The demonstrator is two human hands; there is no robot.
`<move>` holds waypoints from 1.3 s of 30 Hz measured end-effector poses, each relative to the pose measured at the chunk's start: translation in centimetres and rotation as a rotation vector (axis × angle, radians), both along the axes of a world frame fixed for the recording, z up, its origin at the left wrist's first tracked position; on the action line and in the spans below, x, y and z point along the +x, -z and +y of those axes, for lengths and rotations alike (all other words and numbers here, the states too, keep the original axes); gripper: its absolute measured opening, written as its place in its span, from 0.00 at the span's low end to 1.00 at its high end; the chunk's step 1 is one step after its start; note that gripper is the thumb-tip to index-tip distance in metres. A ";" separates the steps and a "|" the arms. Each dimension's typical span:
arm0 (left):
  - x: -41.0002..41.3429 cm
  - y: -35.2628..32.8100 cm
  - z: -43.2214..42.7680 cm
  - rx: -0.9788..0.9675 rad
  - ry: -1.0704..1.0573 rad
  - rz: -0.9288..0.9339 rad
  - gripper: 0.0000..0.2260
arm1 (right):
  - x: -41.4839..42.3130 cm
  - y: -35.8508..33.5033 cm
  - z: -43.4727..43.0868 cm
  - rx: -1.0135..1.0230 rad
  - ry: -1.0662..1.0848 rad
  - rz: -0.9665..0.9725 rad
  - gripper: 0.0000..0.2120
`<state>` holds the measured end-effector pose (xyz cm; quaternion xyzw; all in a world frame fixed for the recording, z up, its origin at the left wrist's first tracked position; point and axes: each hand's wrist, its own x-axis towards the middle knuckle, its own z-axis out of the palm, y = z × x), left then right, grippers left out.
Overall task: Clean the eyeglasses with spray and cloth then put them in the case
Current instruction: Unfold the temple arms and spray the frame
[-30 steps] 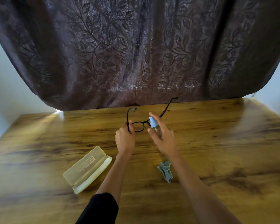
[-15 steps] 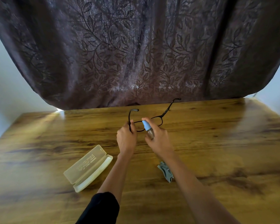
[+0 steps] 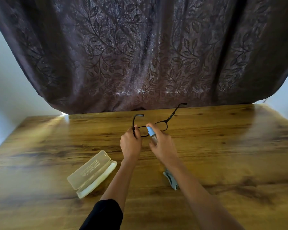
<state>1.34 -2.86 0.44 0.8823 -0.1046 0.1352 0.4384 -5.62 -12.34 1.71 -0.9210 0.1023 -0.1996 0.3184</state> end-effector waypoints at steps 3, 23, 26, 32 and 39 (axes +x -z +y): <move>0.0 0.1 0.1 -0.002 -0.003 0.000 0.15 | 0.0 0.0 -0.1 -0.004 0.007 0.005 0.31; 0.7 -0.1 0.7 -0.046 -0.031 0.029 0.16 | 0.3 -1.3 -3.3 -0.015 0.222 0.044 0.28; 0.7 0.0 0.7 -0.048 -0.025 0.031 0.16 | 0.4 -1.1 -3.4 -0.004 0.222 0.039 0.28; 0.6 0.0 0.6 -0.030 -0.016 0.029 0.15 | 0.6 -0.8 -3.6 -0.005 0.180 0.028 0.29; 0.5 0.1 0.5 -0.019 -0.018 0.027 0.15 | 0.9 -0.7 -3.4 0.023 0.174 0.023 0.25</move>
